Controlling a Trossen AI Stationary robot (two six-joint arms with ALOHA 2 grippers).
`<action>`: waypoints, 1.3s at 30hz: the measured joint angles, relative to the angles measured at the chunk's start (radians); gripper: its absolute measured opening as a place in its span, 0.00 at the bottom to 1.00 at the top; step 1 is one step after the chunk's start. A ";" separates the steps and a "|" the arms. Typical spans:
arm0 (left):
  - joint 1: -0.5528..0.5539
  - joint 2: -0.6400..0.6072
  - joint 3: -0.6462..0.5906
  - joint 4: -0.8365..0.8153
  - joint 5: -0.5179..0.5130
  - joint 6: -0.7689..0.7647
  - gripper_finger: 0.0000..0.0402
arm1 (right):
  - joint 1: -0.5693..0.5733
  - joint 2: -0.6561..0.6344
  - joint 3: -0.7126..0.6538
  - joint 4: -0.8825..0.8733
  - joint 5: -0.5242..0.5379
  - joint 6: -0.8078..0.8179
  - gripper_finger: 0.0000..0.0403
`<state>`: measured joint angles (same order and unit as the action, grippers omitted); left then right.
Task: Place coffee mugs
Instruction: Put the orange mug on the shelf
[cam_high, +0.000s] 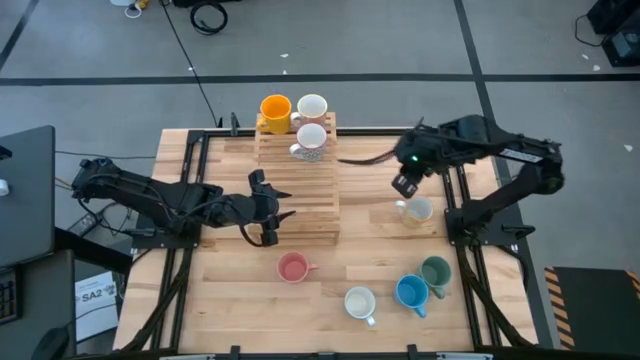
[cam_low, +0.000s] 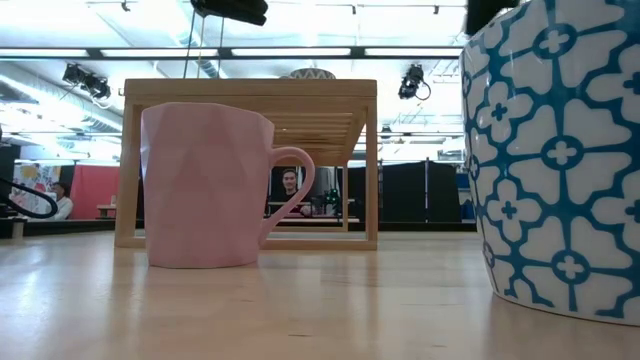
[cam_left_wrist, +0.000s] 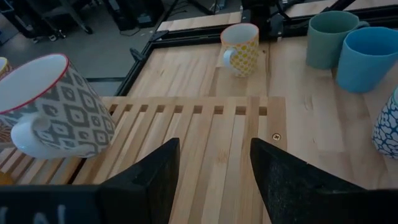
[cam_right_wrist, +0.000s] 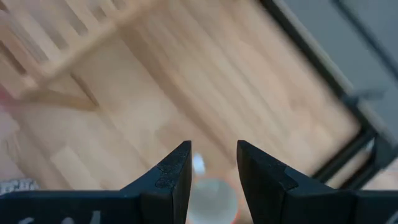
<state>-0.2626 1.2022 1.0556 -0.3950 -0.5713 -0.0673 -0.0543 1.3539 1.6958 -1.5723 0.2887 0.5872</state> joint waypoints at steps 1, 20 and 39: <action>0.000 0.000 0.000 0.000 0.000 0.000 0.51 | 0.002 -0.031 -0.047 0.000 -0.006 0.037 0.33; 0.000 0.000 0.000 0.001 0.000 0.000 0.51 | 0.003 -0.294 -0.661 0.096 -0.055 0.458 0.33; 0.000 0.001 0.000 0.002 0.000 0.000 0.51 | 0.003 -0.294 -0.877 0.212 -0.055 0.459 0.33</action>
<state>-0.2623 1.2034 1.0557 -0.3931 -0.5709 -0.0677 -0.0517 1.0603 0.8186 -1.3600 0.2333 1.0459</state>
